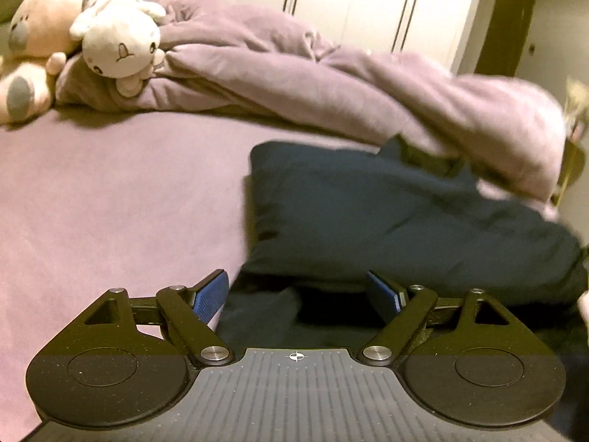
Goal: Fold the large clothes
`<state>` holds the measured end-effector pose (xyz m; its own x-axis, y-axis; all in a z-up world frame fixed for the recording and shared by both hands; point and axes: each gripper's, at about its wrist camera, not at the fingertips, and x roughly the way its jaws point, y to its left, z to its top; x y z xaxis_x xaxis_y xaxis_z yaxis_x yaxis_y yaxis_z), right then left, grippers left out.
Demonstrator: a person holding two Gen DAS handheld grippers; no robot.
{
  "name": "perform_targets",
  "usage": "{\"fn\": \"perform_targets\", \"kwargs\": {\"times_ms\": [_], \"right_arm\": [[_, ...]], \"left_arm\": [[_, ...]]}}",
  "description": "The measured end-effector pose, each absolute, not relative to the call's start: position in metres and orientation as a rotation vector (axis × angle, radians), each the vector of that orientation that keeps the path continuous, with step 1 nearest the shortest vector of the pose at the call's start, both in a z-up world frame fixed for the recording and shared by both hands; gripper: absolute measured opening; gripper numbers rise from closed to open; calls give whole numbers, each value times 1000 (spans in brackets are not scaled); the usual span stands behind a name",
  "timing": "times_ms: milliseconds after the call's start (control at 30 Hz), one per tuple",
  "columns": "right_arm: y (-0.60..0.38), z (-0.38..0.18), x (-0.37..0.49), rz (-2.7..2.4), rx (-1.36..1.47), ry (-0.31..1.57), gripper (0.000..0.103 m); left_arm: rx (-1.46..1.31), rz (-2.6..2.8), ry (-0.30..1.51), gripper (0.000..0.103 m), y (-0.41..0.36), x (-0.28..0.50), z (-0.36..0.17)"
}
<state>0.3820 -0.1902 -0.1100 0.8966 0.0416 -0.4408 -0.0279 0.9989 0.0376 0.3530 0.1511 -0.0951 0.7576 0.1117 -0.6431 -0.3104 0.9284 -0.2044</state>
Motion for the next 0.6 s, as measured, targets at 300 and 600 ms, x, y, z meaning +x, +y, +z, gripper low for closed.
{"fn": "perform_targets", "kwargs": {"times_ms": [300, 600], "right_arm": [[-134, -178, 442, 40, -297, 570, 19], [-141, -190, 473, -6, -345, 575, 14]], "left_arm": [[-177, 260, 759, 97, 129, 425, -135], [-233, 236, 752, 103, 152, 442, -153]]}}
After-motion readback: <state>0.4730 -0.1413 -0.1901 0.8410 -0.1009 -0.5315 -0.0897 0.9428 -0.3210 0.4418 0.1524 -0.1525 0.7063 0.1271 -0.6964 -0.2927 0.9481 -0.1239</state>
